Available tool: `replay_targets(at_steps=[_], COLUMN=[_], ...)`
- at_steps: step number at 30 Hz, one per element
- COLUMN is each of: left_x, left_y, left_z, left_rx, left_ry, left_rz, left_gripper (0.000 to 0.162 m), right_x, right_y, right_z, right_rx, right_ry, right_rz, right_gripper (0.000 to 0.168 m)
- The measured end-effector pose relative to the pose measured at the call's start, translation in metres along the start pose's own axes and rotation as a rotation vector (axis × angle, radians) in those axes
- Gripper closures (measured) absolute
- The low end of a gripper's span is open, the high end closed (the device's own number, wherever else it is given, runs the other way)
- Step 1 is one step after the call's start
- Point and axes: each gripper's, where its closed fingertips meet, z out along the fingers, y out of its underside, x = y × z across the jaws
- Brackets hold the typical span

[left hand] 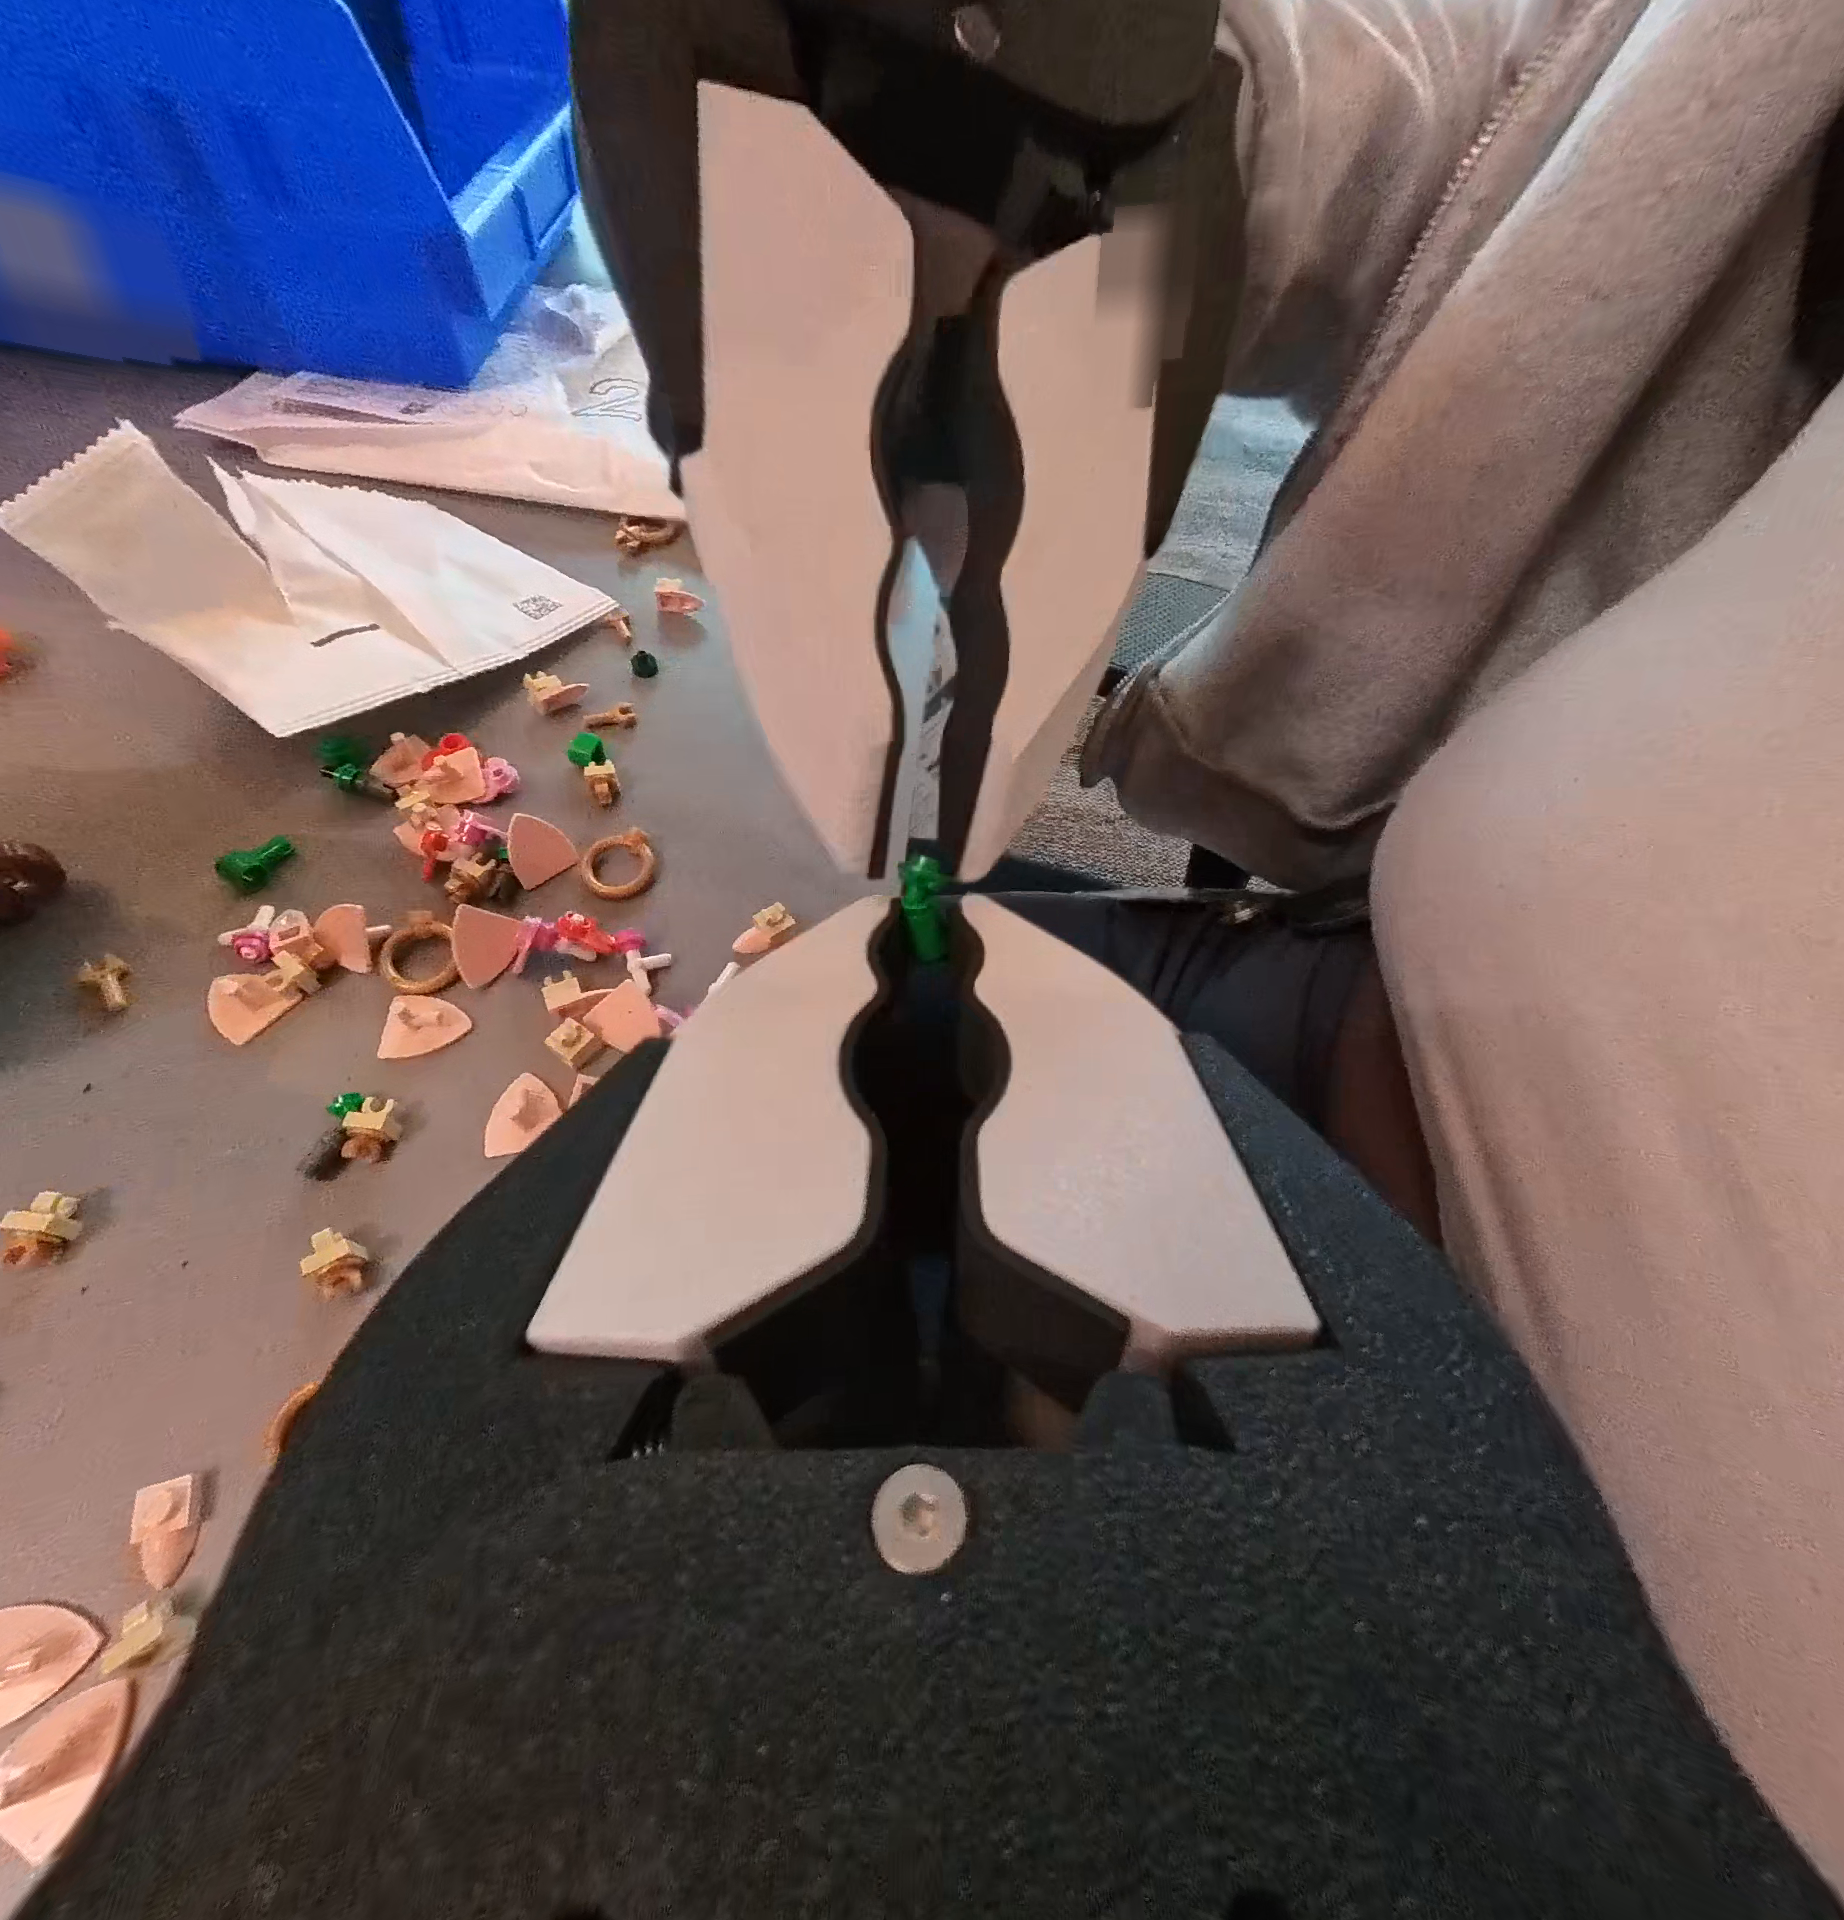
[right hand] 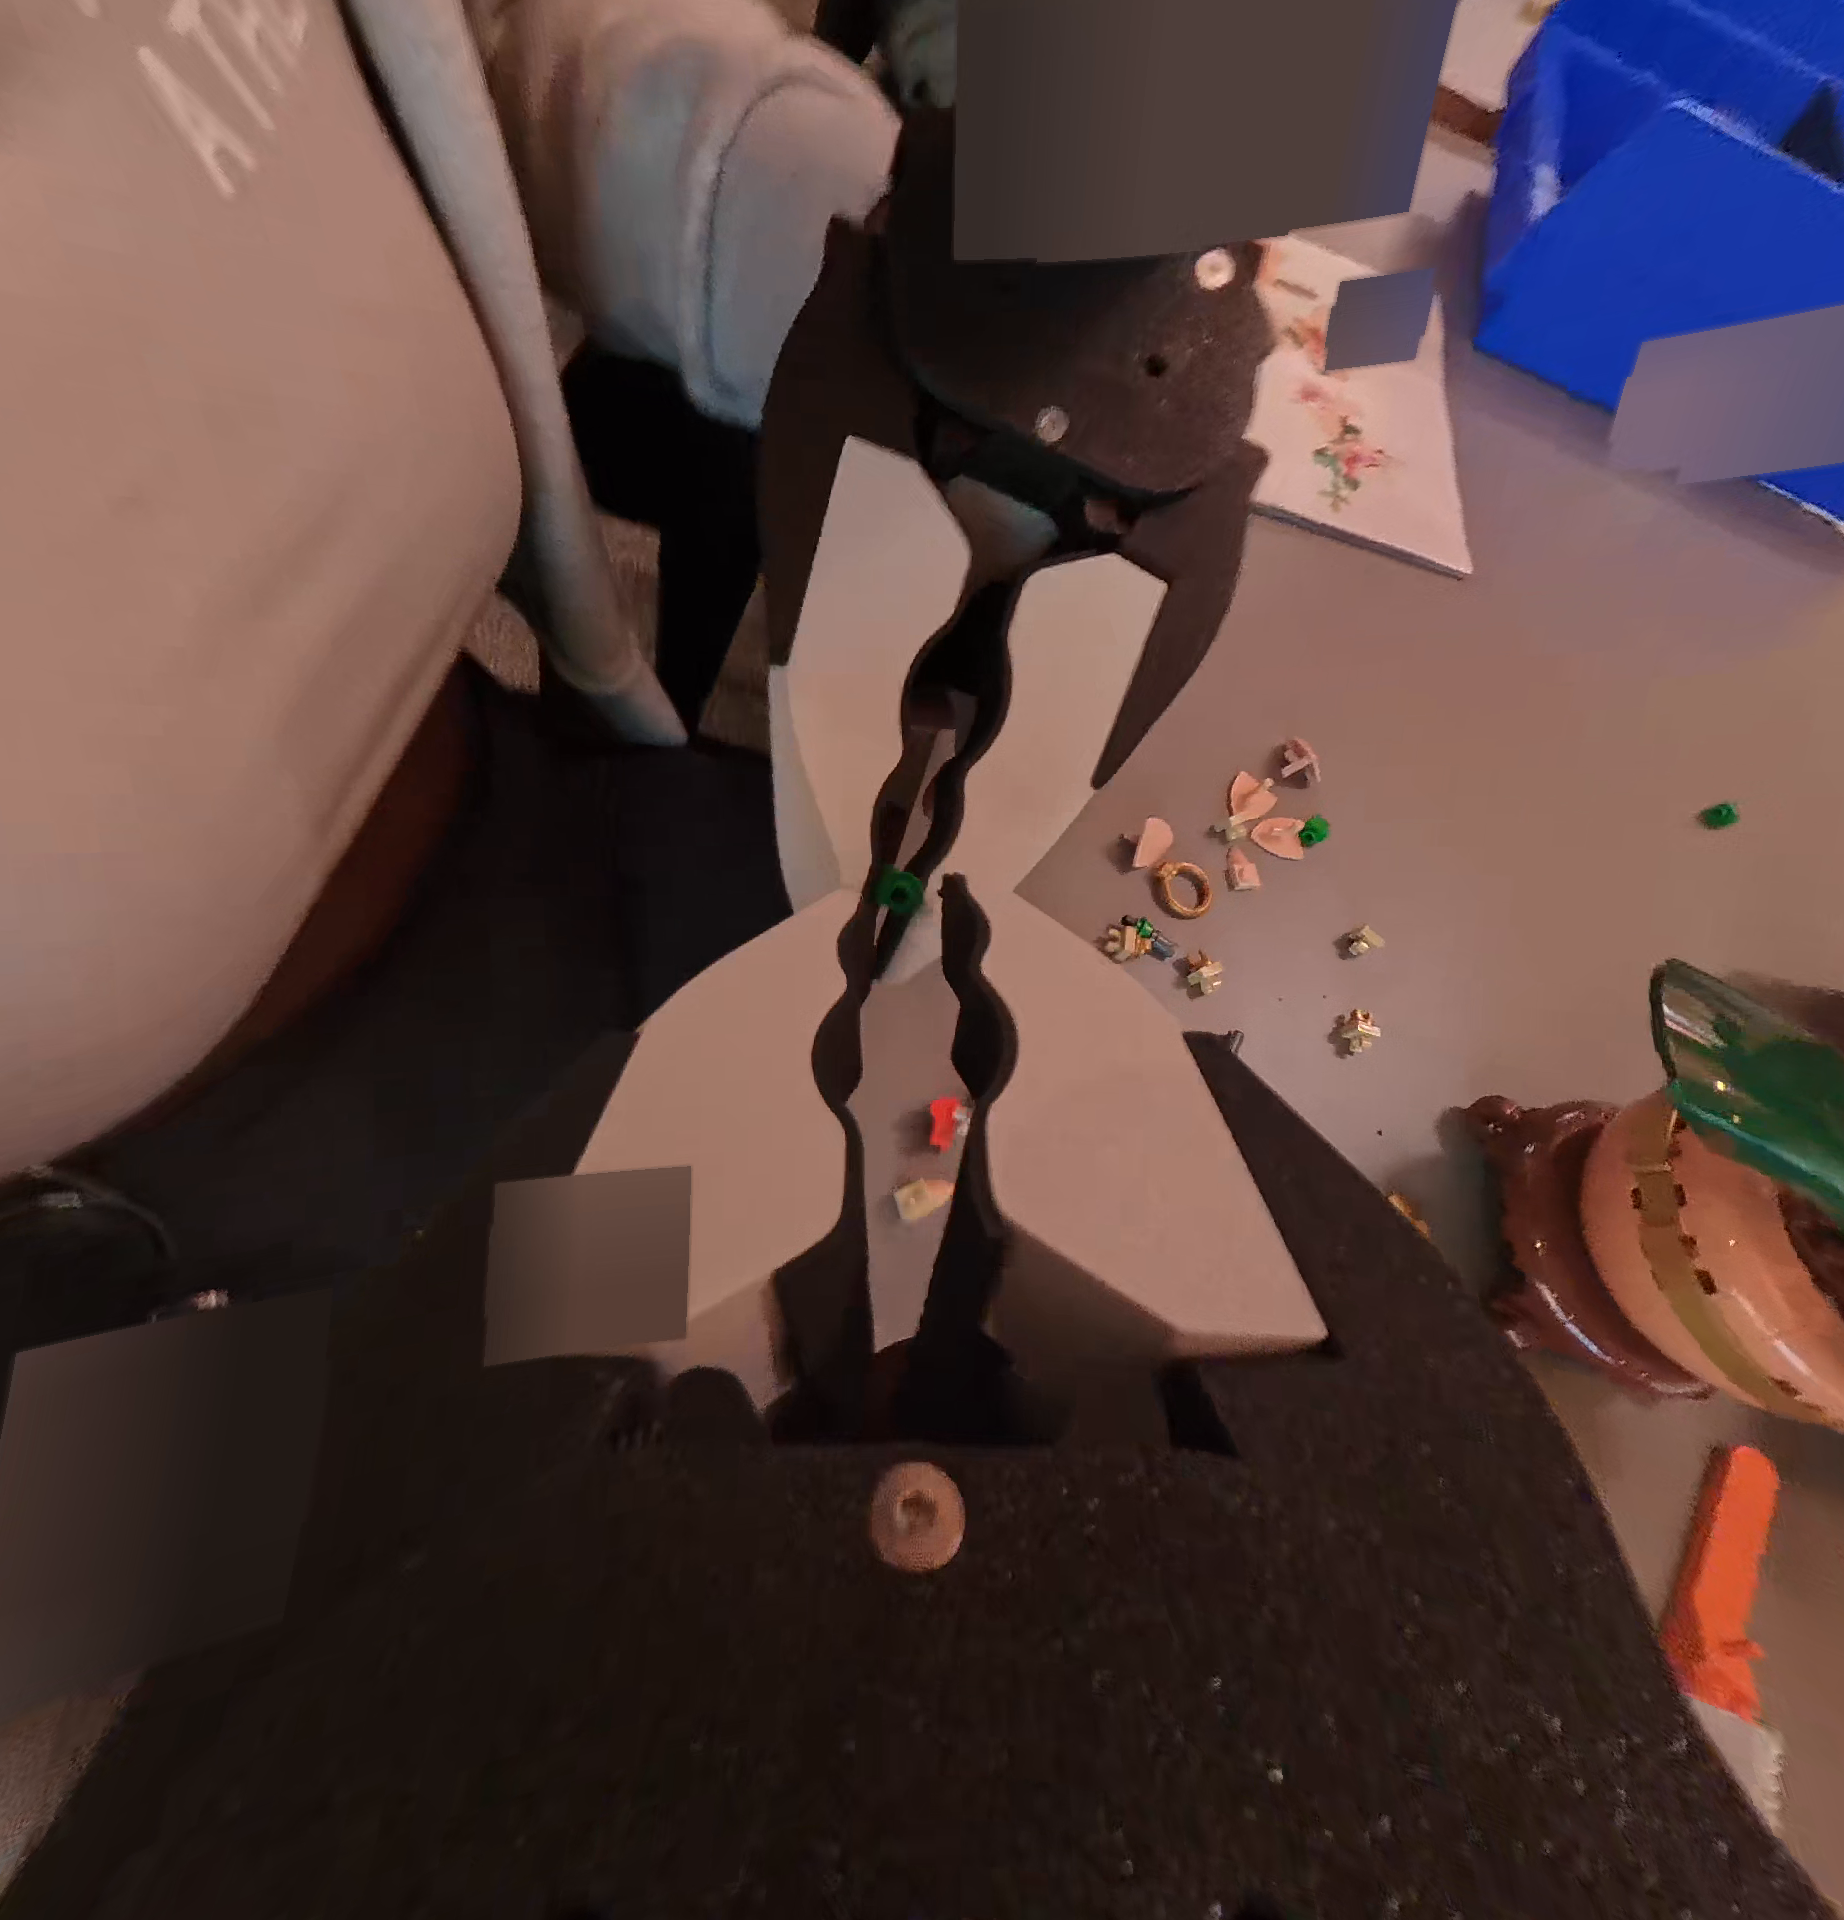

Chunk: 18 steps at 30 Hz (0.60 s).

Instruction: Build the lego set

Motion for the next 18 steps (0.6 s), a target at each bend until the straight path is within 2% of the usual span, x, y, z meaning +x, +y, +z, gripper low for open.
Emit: replay_targets(at_steps=[4,8,14,18], left_x=[0.008,0.020,0.040,0.047], left_y=[-0.002,-0.004,-0.007,0.000], left_z=[-0.001,-0.002,-0.008,-0.010], left_rx=[0.010,0.024,0.038,-0.006], left_ry=[0.088,0.231,0.482,0.573], left_rz=[-0.052,-0.151,-0.349,-0.408], left_gripper=[0.156,0.156,0.156,0.156], right_x=[-0.006,-0.009,-0.020,-0.027], right_y=[-0.003,-0.006,-0.018,-0.015], right_z=[0.000,0.002,0.003,0.008], right_rx=[-0.009,-0.004,0.099,0.109], right_ry=[-0.042,-0.028,-0.018,-0.083], right_rz=[-0.101,-0.201,-0.287,-0.232], right_gripper=[0.155,0.163,0.160,0.163])
